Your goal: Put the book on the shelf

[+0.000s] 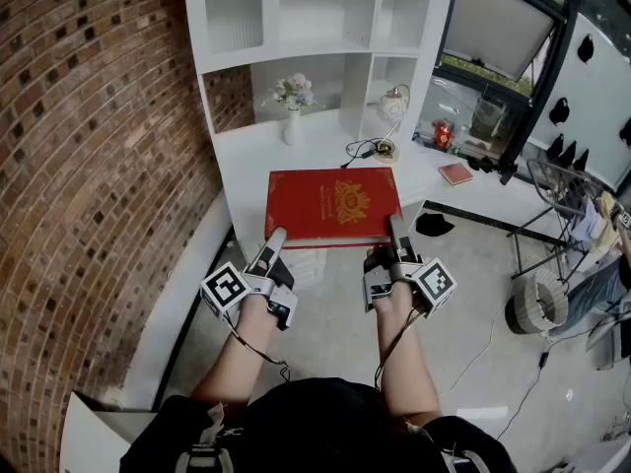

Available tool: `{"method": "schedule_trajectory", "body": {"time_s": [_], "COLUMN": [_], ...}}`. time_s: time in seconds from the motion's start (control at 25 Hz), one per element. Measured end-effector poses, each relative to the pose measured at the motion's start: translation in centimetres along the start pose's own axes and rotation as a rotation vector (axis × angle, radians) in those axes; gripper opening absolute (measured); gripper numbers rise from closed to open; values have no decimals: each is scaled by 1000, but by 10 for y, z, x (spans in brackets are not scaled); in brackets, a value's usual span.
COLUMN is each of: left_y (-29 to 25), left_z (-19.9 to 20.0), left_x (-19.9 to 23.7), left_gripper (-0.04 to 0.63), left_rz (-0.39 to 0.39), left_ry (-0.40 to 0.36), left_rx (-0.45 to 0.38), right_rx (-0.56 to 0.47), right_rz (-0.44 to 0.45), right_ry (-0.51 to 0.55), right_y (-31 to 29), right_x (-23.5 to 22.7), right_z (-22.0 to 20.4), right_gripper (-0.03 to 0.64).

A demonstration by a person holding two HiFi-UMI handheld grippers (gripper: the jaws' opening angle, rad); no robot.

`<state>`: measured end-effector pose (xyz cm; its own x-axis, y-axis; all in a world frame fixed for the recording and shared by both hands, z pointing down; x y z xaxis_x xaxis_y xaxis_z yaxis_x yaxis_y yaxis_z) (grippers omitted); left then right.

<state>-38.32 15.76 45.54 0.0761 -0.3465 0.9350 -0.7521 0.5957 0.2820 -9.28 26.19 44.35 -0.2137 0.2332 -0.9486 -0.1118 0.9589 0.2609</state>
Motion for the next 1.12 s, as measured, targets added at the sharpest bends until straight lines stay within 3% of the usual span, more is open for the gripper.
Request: {"method": "schedule_trajectory", "body": {"time_s": [0.24, 0.4, 0.56, 0.8, 0.92, 1.12], "left_y": [10, 7, 4, -23, -32, -51], "left_z": [3, 0, -6, -29, -47, -83], "left_x": [-1, 0, 4, -2, 0, 1], "left_gripper": [268, 268, 268, 268, 268, 268], "left_rz": [89, 71, 103, 60, 118, 136], "left_ry": [-41, -33, -44, -49, -68, -85], "left_rx": [-6, -11, -21, -41, -52, -84], "right_rx": [4, 8, 9, 30, 36, 70], "right_rz": [-1, 1, -8, -14, -5, 14], "right_ry": [-12, -14, -19, -41, -45, -59], "right_y": [2, -1, -2, -8, -8, -8], "right_x": [-4, -6, -12, -24, -31, -47], "right_z": [0, 3, 10, 41, 64, 103], "right_gripper": [265, 265, 268, 268, 268, 270]}}
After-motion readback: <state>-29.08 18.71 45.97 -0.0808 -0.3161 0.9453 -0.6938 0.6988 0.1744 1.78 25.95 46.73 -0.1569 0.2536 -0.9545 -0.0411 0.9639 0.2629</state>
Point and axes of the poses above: the fingertips, and each gripper's own axes: y backward along the fingers, x to its left, z out of its top, the point moved 10 cm from there along y, backward along the fingers, and after that the axes turned 3 degrees about y, right-handed, at the moved point
